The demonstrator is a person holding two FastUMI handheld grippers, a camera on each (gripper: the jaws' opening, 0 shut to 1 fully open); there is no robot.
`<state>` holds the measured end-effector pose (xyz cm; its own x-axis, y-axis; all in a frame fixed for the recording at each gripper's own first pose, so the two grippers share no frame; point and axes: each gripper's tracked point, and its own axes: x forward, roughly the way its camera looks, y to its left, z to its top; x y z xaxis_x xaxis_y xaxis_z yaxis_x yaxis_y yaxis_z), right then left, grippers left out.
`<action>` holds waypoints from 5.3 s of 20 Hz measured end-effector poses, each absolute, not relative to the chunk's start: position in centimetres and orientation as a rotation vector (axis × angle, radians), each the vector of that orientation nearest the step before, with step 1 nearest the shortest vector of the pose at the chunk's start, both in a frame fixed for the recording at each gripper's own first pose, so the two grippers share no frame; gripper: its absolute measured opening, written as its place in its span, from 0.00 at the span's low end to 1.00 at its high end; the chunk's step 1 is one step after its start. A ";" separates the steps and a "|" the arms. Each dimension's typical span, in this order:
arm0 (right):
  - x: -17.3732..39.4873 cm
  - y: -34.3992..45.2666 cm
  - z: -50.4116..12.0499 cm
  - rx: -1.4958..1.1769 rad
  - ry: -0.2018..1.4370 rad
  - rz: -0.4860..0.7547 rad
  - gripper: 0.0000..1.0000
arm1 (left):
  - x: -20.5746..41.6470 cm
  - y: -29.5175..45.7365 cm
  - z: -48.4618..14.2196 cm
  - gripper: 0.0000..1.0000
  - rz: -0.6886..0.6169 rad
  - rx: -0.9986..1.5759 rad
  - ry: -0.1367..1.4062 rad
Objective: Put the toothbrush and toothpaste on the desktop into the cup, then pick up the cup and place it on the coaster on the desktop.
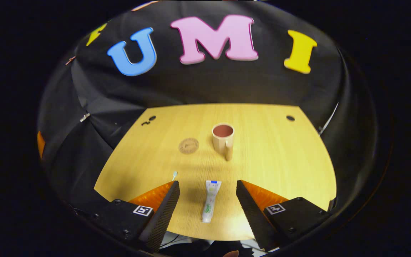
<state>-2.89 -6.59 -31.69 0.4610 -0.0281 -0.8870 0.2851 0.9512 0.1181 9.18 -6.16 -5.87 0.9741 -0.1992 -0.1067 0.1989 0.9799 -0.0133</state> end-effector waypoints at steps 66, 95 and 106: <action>-0.8 -19.8 -26.4 0.487 0.634 -0.002 0.20 | 13.5 -13.2 -46.1 0.93 -0.284 0.211 1.225; 8.4 -22.8 -23.8 0.596 0.460 0.057 0.20 | 18.0 -24.1 -31.8 0.06 -0.427 -0.242 0.840; 21.3 -21.8 -30.3 0.553 0.329 0.116 0.20 | 27.7 -29.9 -23.9 0.06 -0.435 -0.470 0.415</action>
<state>21.32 -21.84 -30.30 0.9413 0.1954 -0.2752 -0.0200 0.8462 0.5325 27.73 -29.89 -23.89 0.8277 -0.4871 -0.2786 0.3011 0.8045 -0.5120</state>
